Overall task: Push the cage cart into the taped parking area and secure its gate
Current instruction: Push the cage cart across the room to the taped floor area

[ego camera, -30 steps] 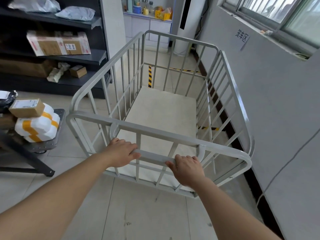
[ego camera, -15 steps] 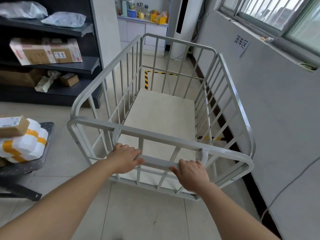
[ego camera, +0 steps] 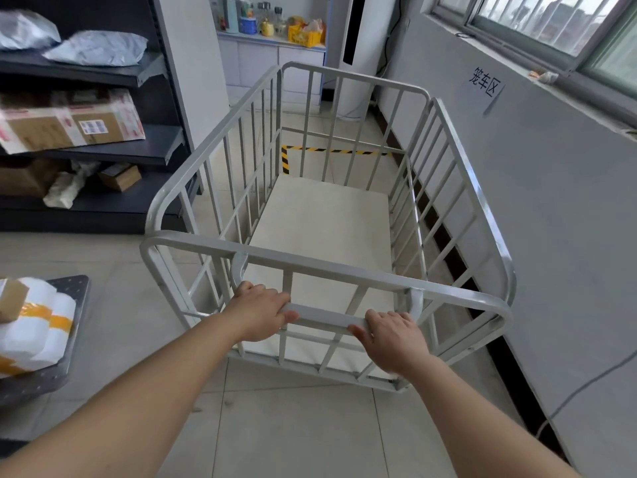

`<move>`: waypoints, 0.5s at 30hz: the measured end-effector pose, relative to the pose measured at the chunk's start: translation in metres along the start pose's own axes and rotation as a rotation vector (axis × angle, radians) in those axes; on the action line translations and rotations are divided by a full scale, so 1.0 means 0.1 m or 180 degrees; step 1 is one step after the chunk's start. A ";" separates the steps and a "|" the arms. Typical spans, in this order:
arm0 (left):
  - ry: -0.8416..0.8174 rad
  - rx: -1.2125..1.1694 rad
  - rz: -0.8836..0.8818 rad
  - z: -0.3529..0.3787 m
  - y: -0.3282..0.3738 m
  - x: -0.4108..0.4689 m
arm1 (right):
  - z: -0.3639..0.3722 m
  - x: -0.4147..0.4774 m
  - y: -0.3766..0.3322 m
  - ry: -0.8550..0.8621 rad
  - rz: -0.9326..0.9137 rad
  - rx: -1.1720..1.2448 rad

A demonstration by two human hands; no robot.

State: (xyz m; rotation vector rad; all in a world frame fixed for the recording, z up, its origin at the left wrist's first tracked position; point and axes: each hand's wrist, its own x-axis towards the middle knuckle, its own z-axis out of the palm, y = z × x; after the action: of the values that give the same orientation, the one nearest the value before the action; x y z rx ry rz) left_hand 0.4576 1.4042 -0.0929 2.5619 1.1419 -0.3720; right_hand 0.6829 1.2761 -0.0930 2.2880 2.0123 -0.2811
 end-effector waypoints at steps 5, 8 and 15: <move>-0.0016 0.0034 -0.0001 -0.16 -0.18 0.36 | -0.07 0.41 0.07 -0.0004 0.0009 -0.0010; -0.0060 0.0051 -0.0011 -0.28 -0.26 0.57 | -0.14 0.64 0.12 -0.0024 0.0010 -0.0009; -0.0066 0.0036 -0.0008 -0.58 -0.44 1.09 | -0.29 1.22 0.24 -0.0027 -0.0002 0.0008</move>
State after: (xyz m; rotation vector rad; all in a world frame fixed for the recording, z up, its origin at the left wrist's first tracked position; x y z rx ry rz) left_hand 0.5011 1.5276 -0.0860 2.5604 1.1390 -0.4057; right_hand 0.7235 1.3975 -0.0893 2.2839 2.0099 -0.2931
